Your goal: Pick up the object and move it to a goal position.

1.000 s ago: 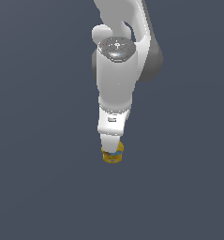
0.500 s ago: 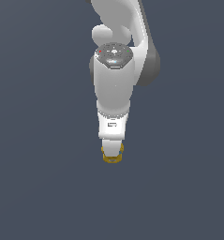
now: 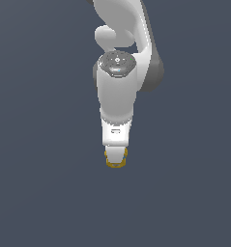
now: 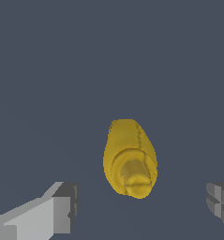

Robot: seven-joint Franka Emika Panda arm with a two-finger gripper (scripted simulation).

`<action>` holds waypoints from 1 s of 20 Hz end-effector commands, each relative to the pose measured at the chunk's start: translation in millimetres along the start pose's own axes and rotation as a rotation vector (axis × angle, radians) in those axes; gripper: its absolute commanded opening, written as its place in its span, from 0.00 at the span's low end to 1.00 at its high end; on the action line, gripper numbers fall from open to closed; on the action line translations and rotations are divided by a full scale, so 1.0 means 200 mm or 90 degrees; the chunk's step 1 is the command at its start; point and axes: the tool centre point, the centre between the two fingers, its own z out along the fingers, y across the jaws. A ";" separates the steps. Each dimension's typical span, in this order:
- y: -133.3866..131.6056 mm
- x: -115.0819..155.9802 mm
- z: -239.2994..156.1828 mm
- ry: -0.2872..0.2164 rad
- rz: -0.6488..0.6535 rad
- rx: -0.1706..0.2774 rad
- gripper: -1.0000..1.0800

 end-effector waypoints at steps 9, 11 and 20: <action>0.00 0.00 0.20 0.000 -0.002 0.001 0.96; 0.00 0.00 0.19 0.000 -0.002 0.001 0.96; 0.00 0.00 0.19 0.000 -0.002 0.001 0.00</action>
